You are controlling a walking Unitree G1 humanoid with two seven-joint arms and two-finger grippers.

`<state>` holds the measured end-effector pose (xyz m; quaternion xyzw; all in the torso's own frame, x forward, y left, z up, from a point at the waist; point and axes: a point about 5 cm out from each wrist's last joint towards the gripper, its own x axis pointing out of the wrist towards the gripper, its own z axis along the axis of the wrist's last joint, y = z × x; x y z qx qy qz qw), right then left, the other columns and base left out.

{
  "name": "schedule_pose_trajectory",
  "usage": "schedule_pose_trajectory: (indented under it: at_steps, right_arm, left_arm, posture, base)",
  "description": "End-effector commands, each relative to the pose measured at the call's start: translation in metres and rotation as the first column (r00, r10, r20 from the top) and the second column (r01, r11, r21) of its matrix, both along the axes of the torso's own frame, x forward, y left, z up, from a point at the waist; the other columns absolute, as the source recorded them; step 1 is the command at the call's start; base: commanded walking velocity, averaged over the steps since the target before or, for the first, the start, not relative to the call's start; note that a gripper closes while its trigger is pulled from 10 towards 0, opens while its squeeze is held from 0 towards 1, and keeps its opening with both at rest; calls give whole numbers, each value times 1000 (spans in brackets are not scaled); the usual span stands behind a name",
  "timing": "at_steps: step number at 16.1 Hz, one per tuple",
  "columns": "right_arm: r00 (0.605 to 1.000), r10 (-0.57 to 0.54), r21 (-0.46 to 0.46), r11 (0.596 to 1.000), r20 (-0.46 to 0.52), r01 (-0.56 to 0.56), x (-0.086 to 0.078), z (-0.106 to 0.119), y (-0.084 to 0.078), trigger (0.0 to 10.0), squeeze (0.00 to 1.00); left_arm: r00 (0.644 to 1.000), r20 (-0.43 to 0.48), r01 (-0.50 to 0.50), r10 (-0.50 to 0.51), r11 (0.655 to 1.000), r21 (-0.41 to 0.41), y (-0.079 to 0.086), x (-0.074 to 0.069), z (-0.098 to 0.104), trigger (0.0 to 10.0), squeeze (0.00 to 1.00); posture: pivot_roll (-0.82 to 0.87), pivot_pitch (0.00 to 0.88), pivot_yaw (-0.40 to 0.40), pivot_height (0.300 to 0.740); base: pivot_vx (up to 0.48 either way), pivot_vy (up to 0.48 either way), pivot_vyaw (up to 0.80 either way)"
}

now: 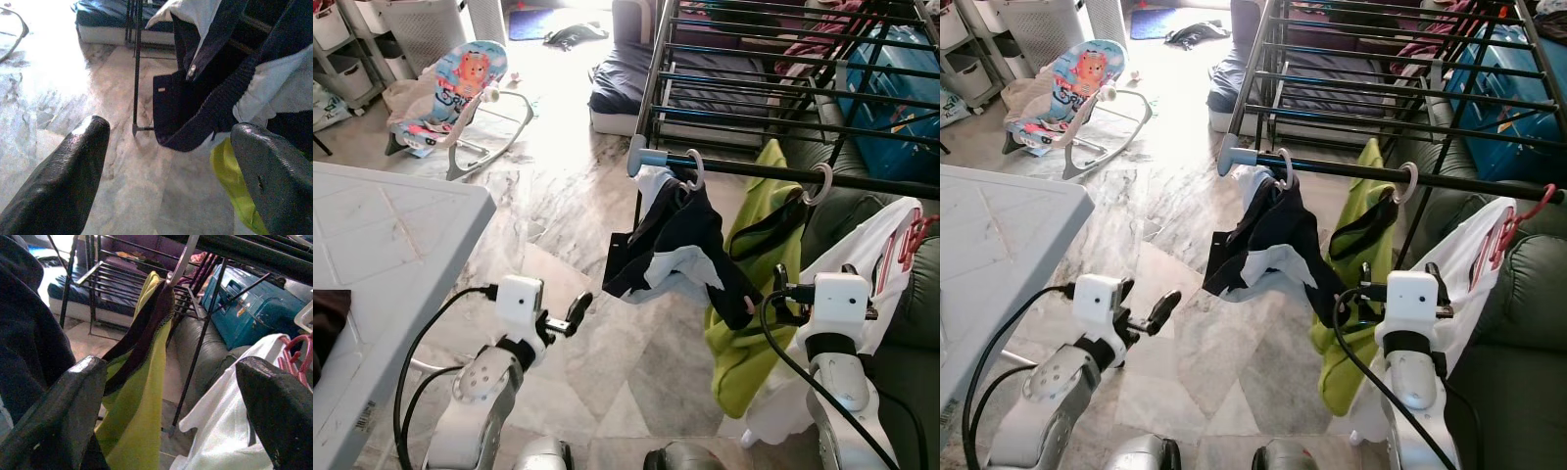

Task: Hang hanger

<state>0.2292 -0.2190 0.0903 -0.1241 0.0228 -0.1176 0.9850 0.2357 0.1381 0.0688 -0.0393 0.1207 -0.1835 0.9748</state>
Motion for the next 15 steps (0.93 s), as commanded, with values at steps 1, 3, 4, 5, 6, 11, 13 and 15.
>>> schedule_pose_trajectory:
  at_steps: [1, 3, 4, 5, 6, 11, 13, 15]
  right_arm:
    - [999, -33, -19, 999, 37, 34, 3, 11, -4, 10000, 1000]
    - [986, -167, -33, 985, 24, 168, 7, 16, -22, 10000, 671]
    - [983, -183, -36, 982, 13, 184, 8, 16, -26, 10000, 129]
    - [984, -178, -44, 983, 10, 178, 10, 17, -25, 10000, 31]
    - [983, -182, -46, 982, 4, 182, 10, 17, -25, 10000, 0]
    - [983, -185, -65, 981, -9, 184, 14, 14, -25, 10000, 0]
    - [982, -189, -62, 980, -12, 188, 18, 13, -26, 10000, 0]
    - [972, -231, -37, 972, -38, 230, 21, 8, -32, 10000, 0]
  left_arm:
    - [1000, 21, 14, -14, 1000, -10, -2, 3, 6, 10000, 0]
    - [998, 41, 45, -45, 999, -14, -7, 8, 10, 10000, 0]
    - [998, 40, 51, -50, 998, -23, -9, 8, 11, 10000, 0]
    - [997, 45, 59, -58, 998, -35, -11, 8, 11, 10000, 0]
    - [997, 47, 67, -65, 997, -39, -12, 7, 12, 10000, 0]
    - [996, 44, 79, -78, 996, -39, -13, 10, 11, 10000, 0]
    - [996, 40, 76, -74, 996, -43, -13, 11, 11, 10000, 0]
    - [996, 37, 77, -76, 996, -44, -13, 12, 11, 10000, 0]
  posture:
    - [-92, 65, -10, 740]
    - [-95, 67, -7, 740]
    - [-95, 65, -7, 740]
    - [-96, 68, -9, 740]
    - [-94, 69, -9, 740]
    - [-97, 71, -8, 740]
    - [-97, 71, -10, 740]
    - [-96, 73, -9, 740]
  base:
    - [0, 0, 0]
    - [0, 0, 0]
    - [0, 0, -600]
    - [0, 0, -800]
    - [0, 0, -800]
    - [0, -107, -480]
    - [0, -137, 0]
    - [0, 0, 0]
